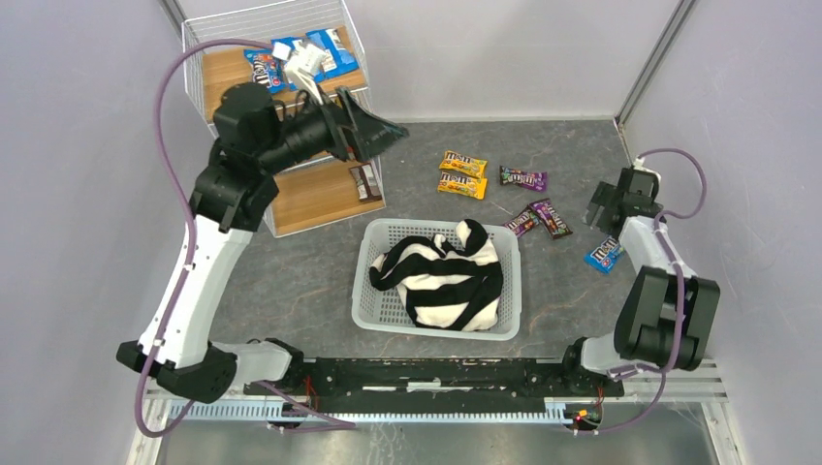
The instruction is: Place and organize the candy bags onto the shelf
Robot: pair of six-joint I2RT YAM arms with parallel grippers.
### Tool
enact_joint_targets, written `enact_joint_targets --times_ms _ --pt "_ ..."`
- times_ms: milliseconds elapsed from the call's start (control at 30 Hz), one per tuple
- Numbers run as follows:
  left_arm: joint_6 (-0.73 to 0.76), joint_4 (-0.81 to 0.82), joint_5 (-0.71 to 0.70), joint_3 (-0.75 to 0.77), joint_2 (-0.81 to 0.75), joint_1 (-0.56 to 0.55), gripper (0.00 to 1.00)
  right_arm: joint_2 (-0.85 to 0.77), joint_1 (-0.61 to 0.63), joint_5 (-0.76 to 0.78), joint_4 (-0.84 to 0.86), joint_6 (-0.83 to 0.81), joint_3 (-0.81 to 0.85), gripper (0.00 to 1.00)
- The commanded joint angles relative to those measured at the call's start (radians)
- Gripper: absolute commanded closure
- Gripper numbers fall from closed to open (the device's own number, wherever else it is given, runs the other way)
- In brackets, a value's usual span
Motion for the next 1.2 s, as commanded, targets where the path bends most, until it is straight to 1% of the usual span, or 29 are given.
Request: enact_joint_targets --times_ms 0,133,300,400,500,633,700,867,1000,1167 --pt "0.119 0.003 -0.121 -0.045 -0.079 -0.131 0.01 0.085 -0.098 0.04 0.006 -0.026 0.023 0.02" --pt "0.156 -0.024 -0.177 -0.091 -0.101 -0.209 0.0 0.177 -0.155 0.0 -0.01 -0.045 0.065 0.02" --pt "0.207 -0.045 -0.271 -0.121 -0.114 -0.295 0.0 0.218 -0.159 -0.023 0.002 -0.065 0.076 0.02" --pt "0.225 -0.041 -0.298 -0.132 -0.114 -0.34 0.0 0.251 -0.159 -0.043 0.014 -0.061 0.073 0.02" --pt "0.235 -0.038 -0.319 -0.141 -0.105 -0.361 0.0 0.281 -0.159 -0.065 0.017 -0.049 0.073 0.05" --pt "0.236 -0.043 -0.322 -0.133 -0.086 -0.365 0.0 0.289 -0.159 -0.132 0.045 -0.026 0.049 0.15" --pt "0.238 -0.045 -0.326 -0.13 -0.072 -0.365 0.0 0.284 -0.159 -0.175 0.066 -0.013 0.034 0.22" --pt "0.256 -0.104 -0.34 -0.086 -0.01 -0.365 0.0 0.238 -0.16 -0.26 0.105 0.013 -0.004 0.33" --pt "0.261 -0.15 -0.343 -0.063 0.014 -0.365 0.0 0.16 -0.159 -0.319 0.183 0.043 -0.063 0.37" --pt "0.236 -0.198 -0.358 -0.07 0.017 -0.365 0.0 0.149 -0.159 -0.382 0.2 0.076 -0.065 0.42"
